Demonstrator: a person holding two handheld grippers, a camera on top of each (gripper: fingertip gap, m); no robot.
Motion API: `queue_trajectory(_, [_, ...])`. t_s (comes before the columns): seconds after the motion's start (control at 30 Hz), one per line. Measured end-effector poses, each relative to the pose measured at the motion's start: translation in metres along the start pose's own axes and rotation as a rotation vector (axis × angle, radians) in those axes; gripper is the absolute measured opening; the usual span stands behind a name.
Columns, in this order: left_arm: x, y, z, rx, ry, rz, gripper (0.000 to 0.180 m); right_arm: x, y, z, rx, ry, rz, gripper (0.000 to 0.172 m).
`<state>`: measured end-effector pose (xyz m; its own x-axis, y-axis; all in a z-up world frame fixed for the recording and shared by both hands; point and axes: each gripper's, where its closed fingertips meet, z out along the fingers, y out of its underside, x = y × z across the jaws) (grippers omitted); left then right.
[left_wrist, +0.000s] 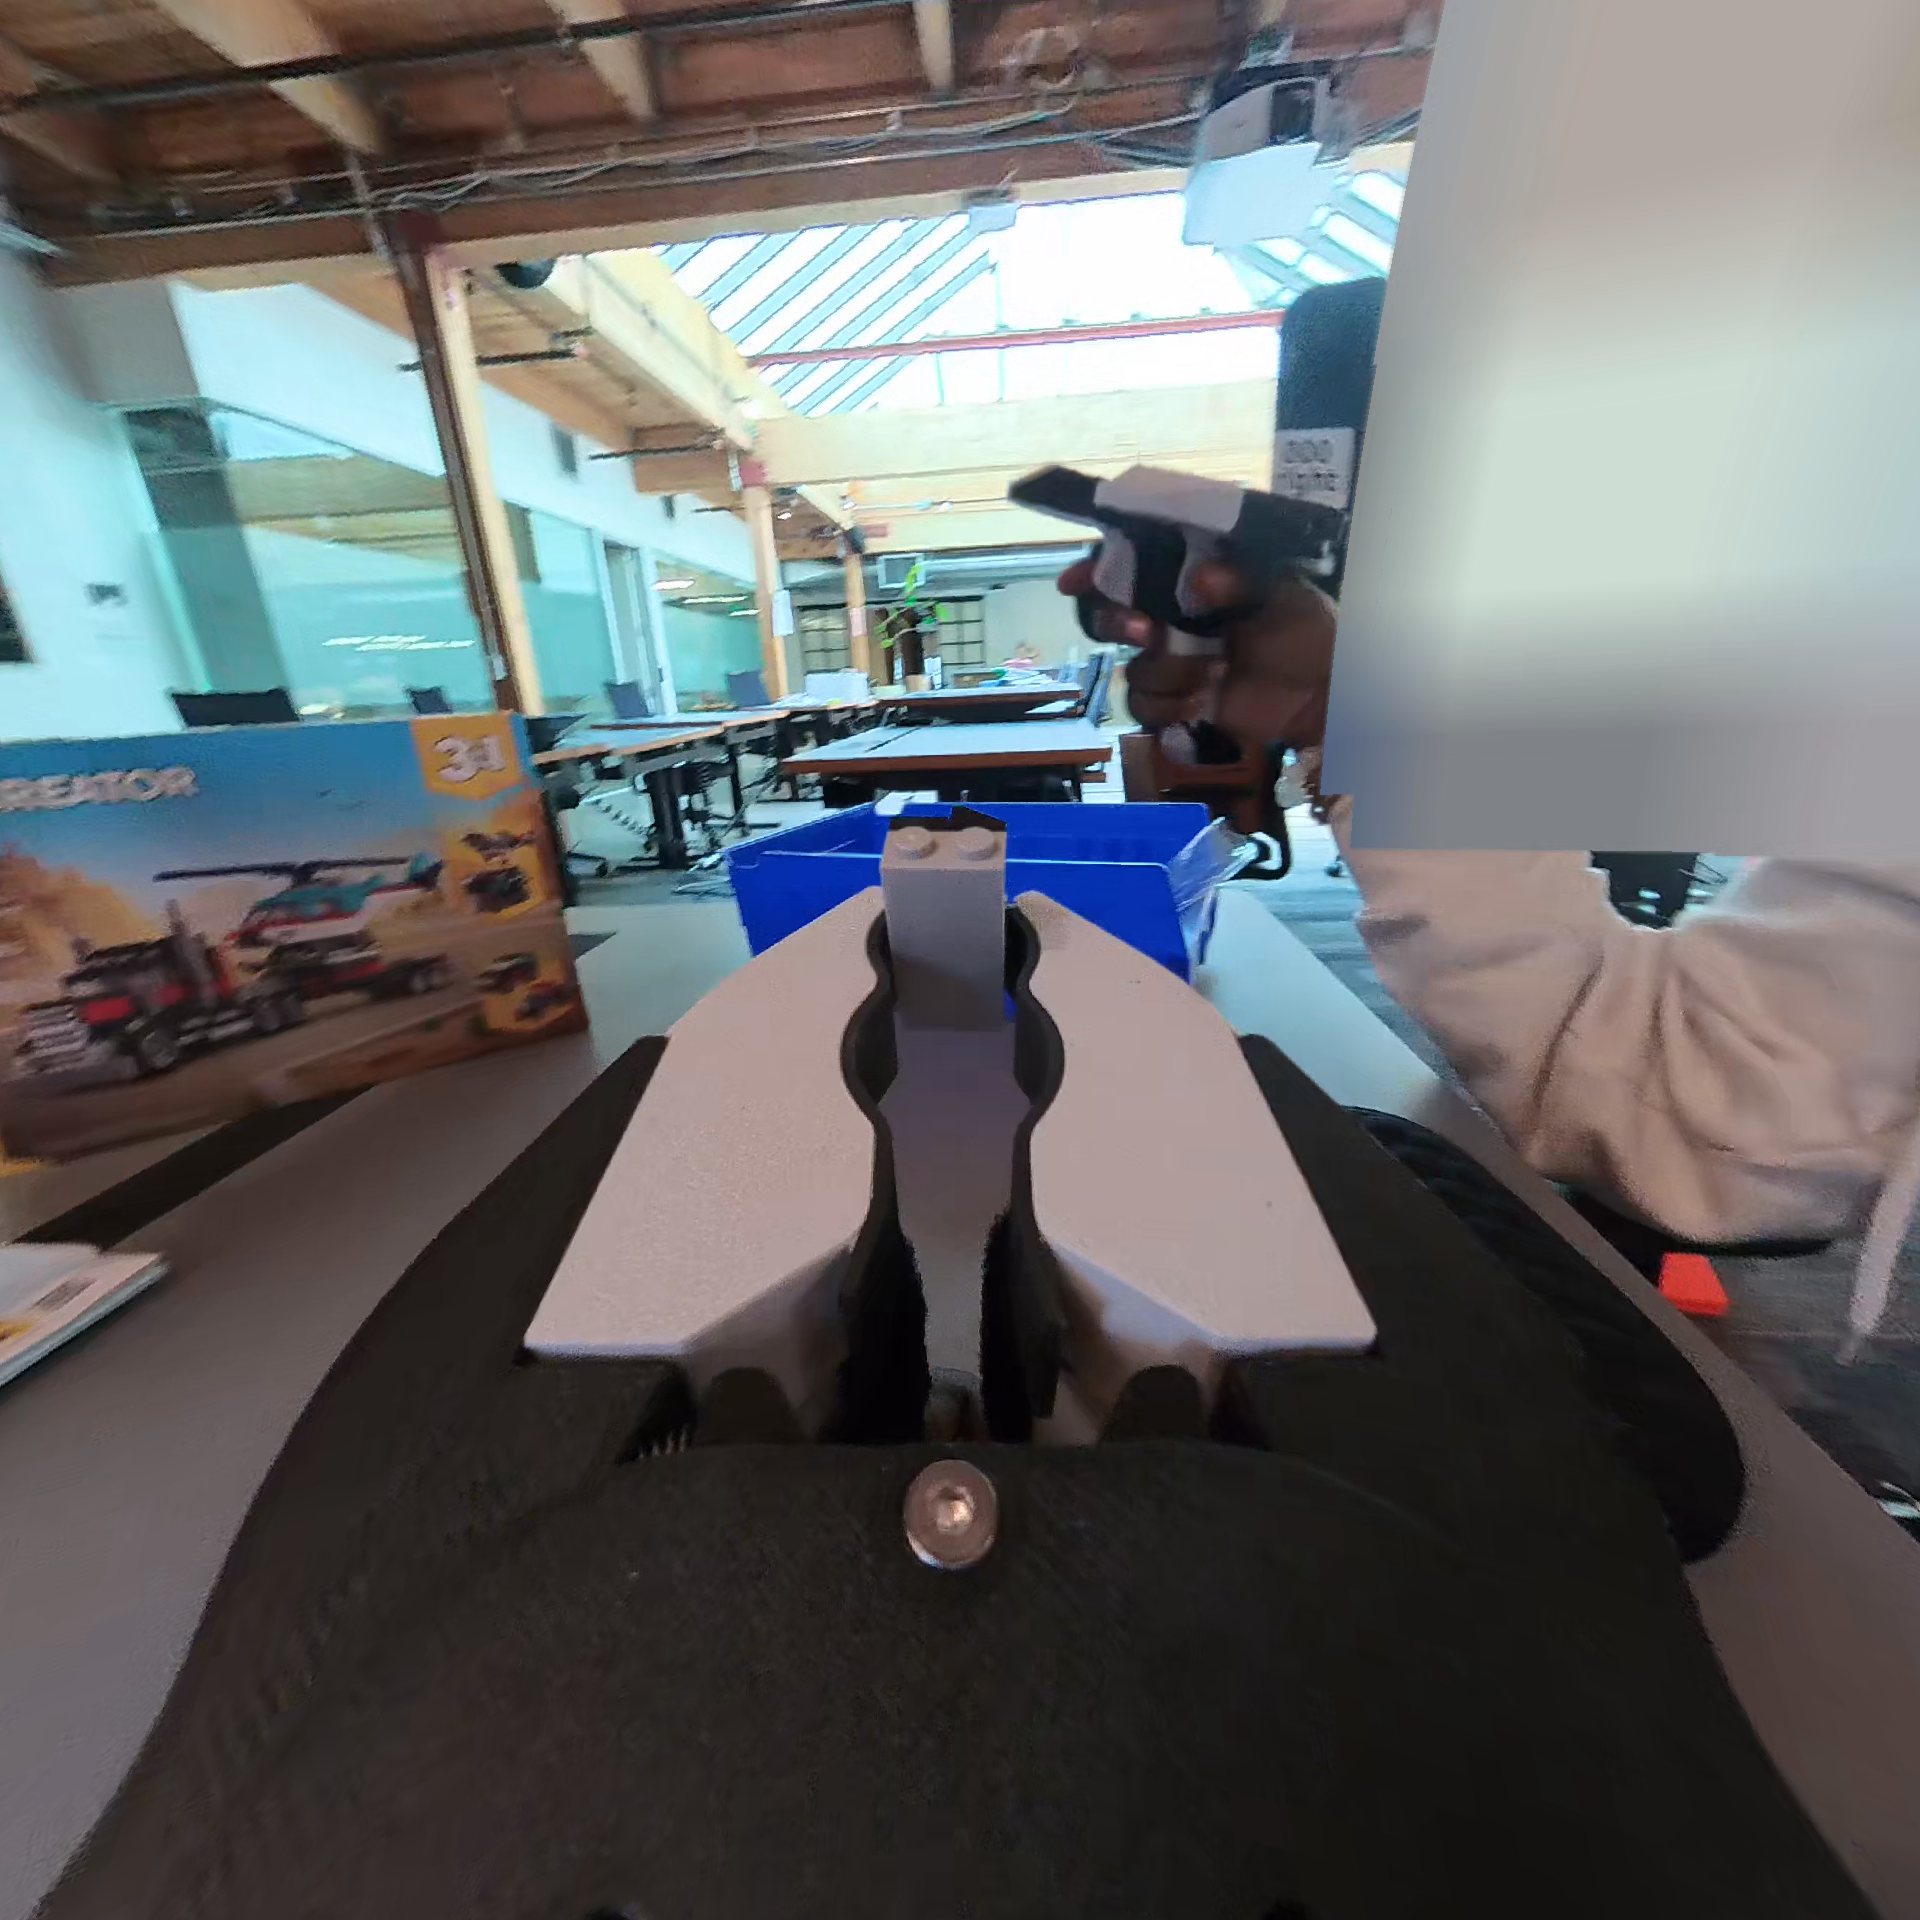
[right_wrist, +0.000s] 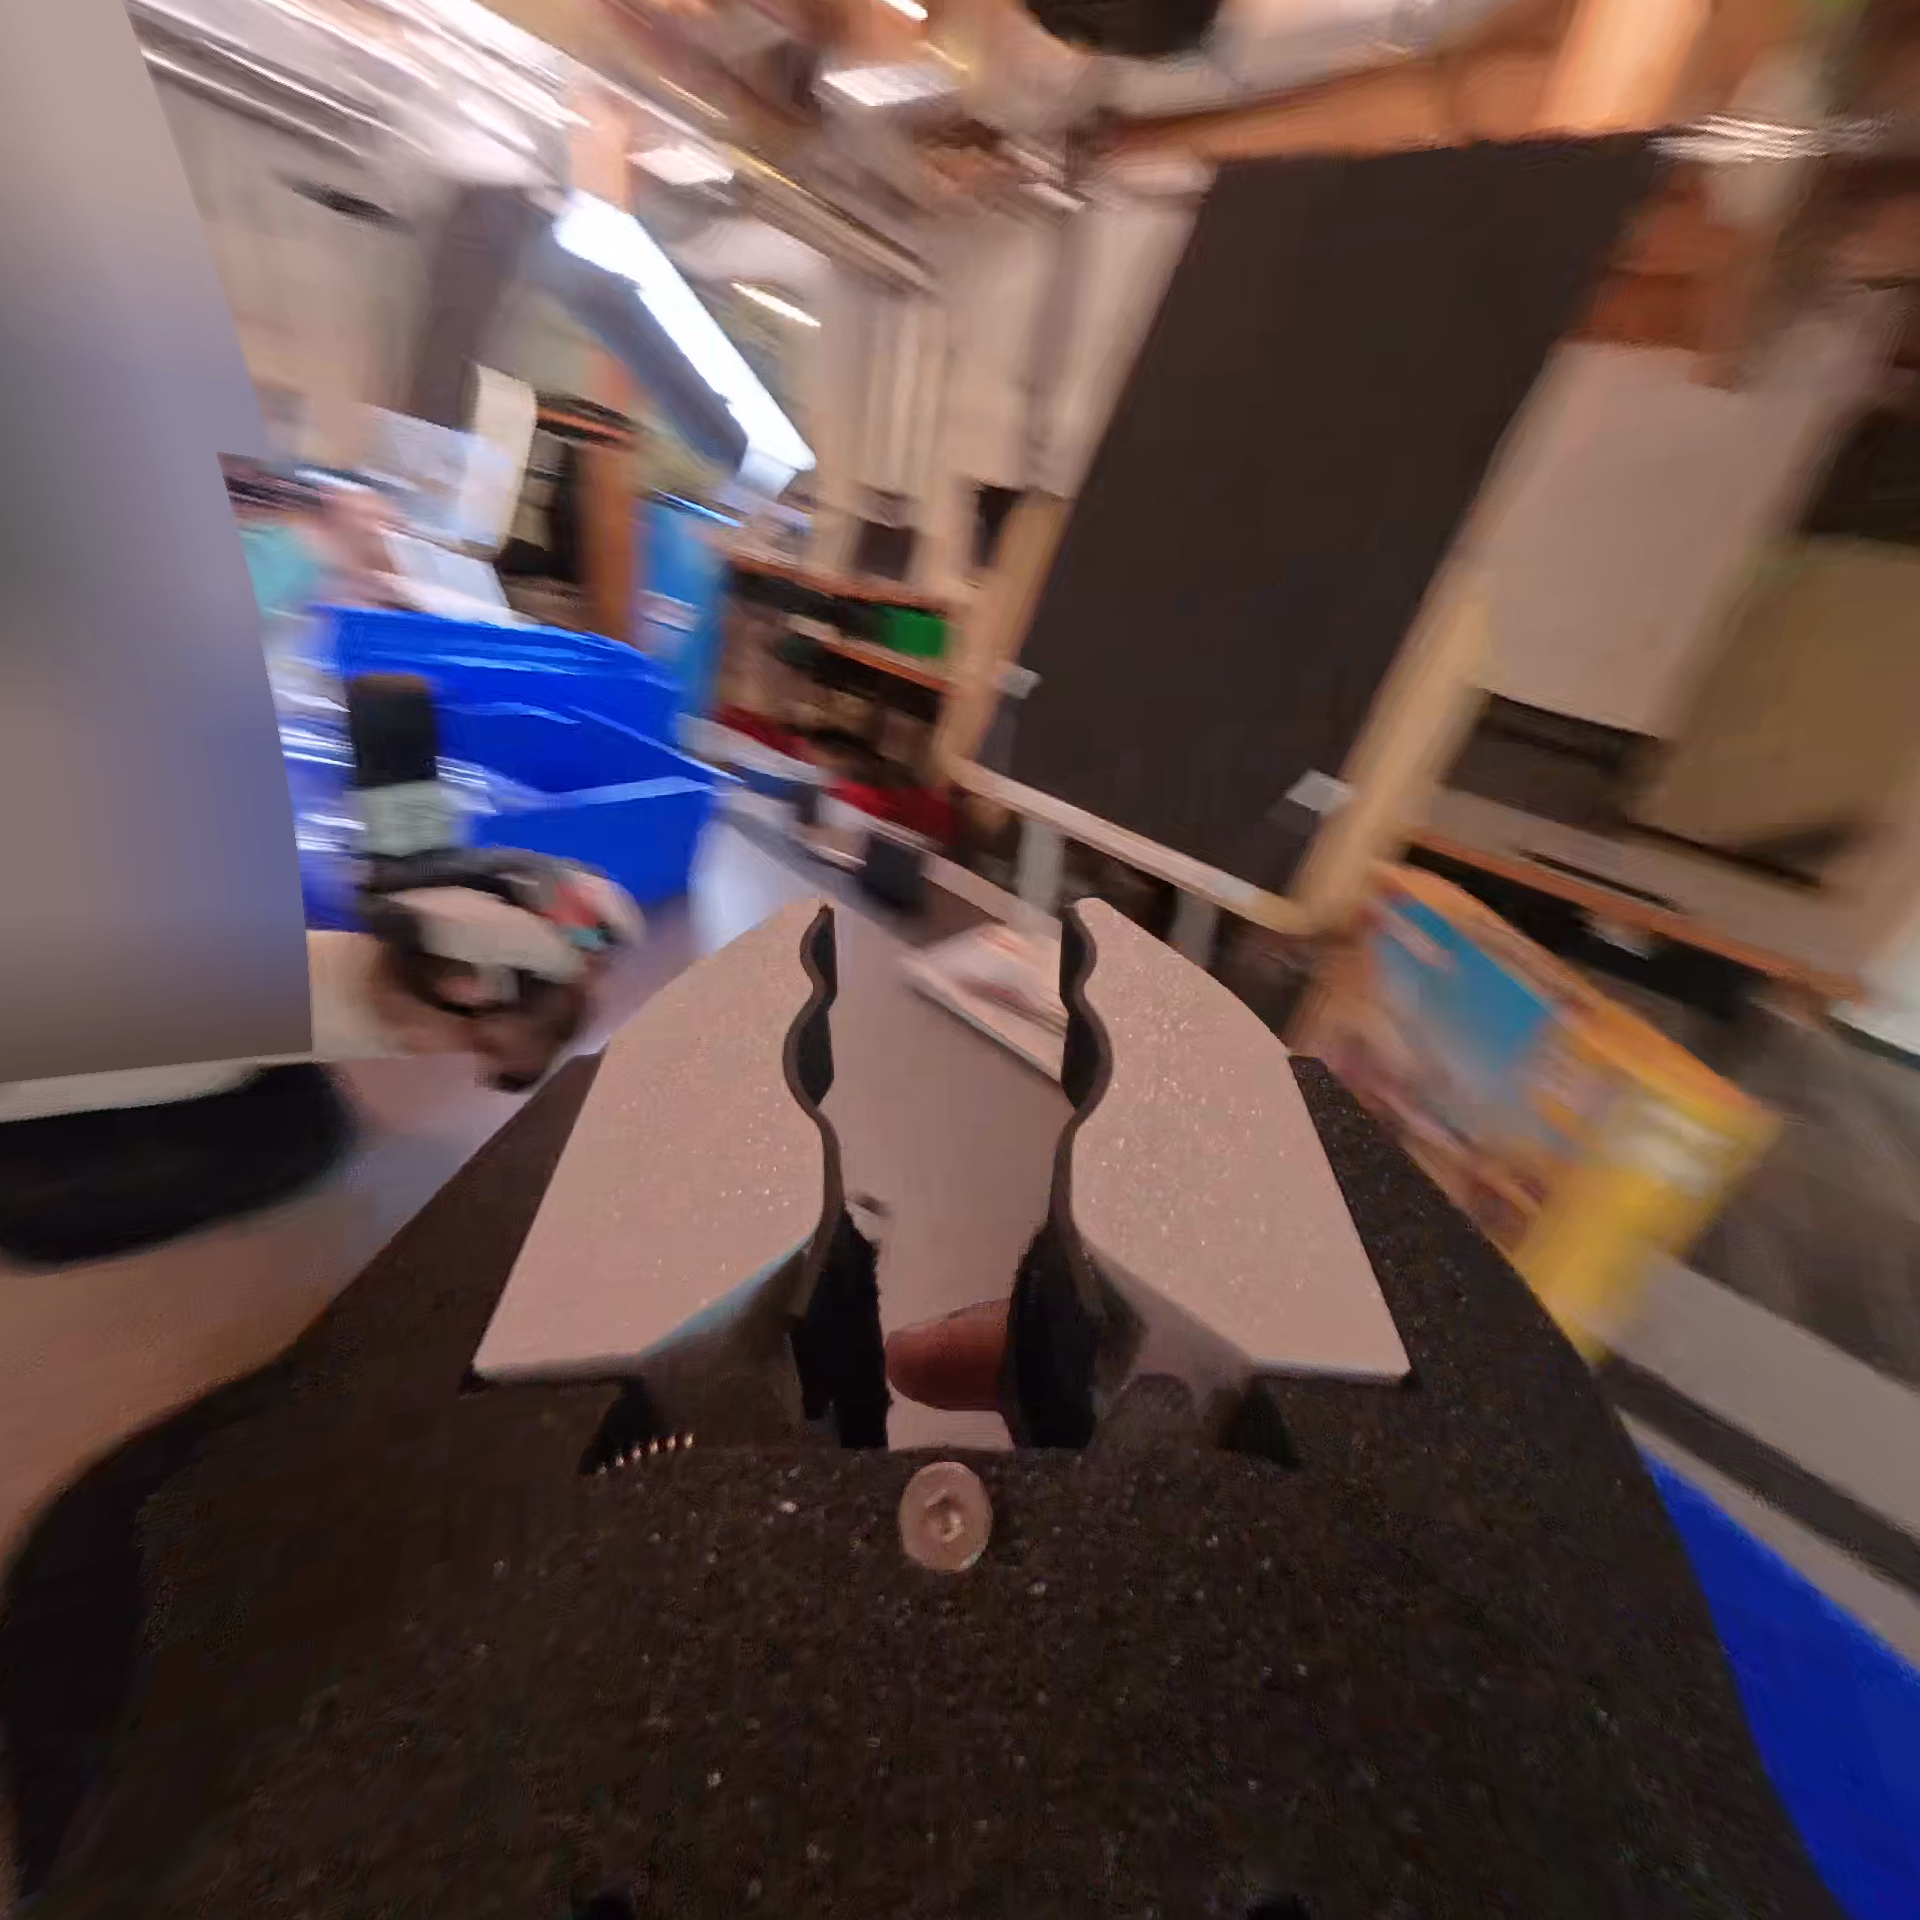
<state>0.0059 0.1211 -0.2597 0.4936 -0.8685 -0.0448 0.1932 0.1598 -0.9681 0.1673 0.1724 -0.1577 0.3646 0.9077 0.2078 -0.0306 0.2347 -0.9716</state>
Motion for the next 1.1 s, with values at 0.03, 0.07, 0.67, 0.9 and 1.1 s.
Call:
queue_trajectory(0.03, [0.005,-0.001,0.0,0.007,0.027,0.011,0.018,-0.026,-0.006,0.014,0.037,-0.122,0.018,0.04])
queue_trajectory(0.07, [0.009,-0.002,0.001,0.01,0.05,0.022,0.018,-0.049,-0.009,0.027,0.057,-0.227,0.042,0.039])
queue_trajectory(0.67, [0.022,0.004,0.007,-0.055,0.075,0.124,0.018,-0.16,0.069,0.13,-0.106,-0.423,-0.261,0.016])
queue_trajectory(0.9, [0.013,0.013,0.009,-0.144,-0.009,0.187,0.018,-0.159,0.079,0.133,-0.167,-0.389,-0.355,0.014])
queue_trajectory(1.1, [0.002,0.021,0.009,-0.229,-0.081,0.191,0.018,-0.152,0.085,0.134,-0.195,-0.348,-0.429,0.009])
